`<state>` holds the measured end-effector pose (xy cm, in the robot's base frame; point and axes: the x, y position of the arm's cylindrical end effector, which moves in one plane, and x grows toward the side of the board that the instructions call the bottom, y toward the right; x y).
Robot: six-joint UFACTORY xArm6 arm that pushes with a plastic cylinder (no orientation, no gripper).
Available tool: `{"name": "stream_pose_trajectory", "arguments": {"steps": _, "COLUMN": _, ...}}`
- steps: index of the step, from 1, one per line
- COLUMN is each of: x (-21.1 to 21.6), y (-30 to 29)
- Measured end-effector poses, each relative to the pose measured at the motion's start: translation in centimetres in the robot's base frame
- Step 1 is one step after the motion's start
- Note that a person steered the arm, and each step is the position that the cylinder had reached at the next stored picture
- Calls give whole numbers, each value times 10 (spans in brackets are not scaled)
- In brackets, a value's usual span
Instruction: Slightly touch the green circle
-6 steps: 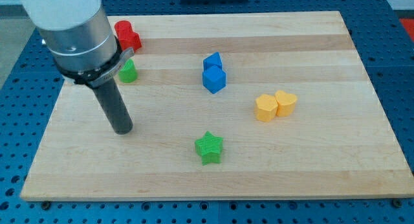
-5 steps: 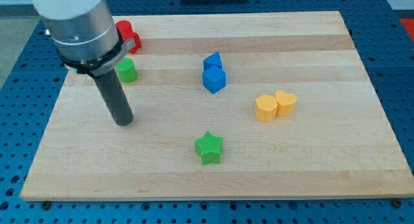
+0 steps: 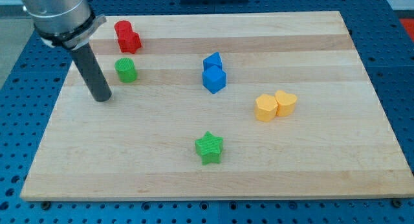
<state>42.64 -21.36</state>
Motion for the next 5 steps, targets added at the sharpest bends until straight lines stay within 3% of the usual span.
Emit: {"name": "stream_pose_trajectory", "arguments": {"steps": 5, "x": -76, "y": 0}}
